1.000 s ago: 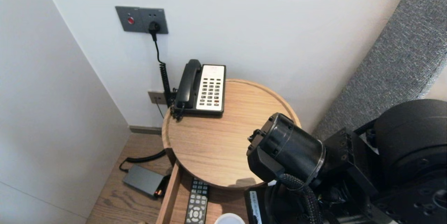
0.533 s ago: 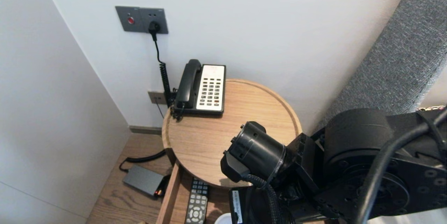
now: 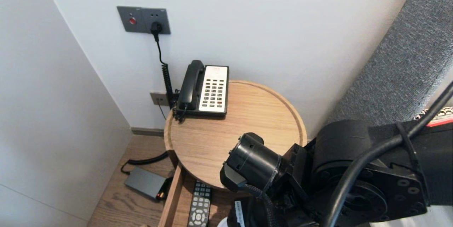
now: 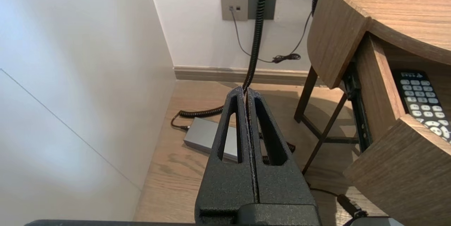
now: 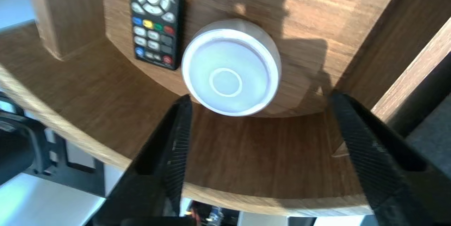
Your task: Take the remote control out of the drawer one by one and place them on the table
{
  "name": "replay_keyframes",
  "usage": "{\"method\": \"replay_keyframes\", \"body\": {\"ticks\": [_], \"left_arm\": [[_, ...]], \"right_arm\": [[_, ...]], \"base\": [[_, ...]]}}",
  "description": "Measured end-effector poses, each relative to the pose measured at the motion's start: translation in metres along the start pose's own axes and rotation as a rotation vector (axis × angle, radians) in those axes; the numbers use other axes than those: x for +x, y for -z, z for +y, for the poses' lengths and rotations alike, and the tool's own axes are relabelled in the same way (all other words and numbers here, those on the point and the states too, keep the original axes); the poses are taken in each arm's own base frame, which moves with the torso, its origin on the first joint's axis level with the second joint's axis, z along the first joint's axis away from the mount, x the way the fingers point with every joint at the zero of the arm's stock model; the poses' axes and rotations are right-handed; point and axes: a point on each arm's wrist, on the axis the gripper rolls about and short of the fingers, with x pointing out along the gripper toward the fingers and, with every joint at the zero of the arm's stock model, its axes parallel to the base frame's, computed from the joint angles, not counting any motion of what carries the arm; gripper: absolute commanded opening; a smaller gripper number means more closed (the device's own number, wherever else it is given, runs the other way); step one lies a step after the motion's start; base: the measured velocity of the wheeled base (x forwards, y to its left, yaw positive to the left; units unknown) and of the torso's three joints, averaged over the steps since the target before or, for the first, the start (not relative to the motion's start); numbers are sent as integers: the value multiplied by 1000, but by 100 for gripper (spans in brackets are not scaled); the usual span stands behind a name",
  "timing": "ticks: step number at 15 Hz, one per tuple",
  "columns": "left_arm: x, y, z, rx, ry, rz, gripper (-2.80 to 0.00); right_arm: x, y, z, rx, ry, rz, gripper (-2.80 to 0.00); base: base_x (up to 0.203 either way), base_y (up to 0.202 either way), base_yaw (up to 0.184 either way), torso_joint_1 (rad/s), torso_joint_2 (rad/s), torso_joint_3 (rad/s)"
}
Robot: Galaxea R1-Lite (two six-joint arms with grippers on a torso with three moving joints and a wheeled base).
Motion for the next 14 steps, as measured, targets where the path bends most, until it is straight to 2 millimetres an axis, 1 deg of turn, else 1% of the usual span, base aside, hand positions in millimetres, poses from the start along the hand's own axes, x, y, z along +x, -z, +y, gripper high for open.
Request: {"method": "replay_keyframes", "body": {"ticks": [6, 14], "left_arm": [[0, 0, 0, 0, 0, 0, -280], [0, 0, 0, 0, 1, 0, -280]], "right_arm": [[15, 1, 2, -2, -33, -29, 0], [28, 2, 6, -62, -3, -18, 0]], "base": [[0, 0, 0, 0, 0, 0], [0, 0, 0, 0, 0, 0]]}}
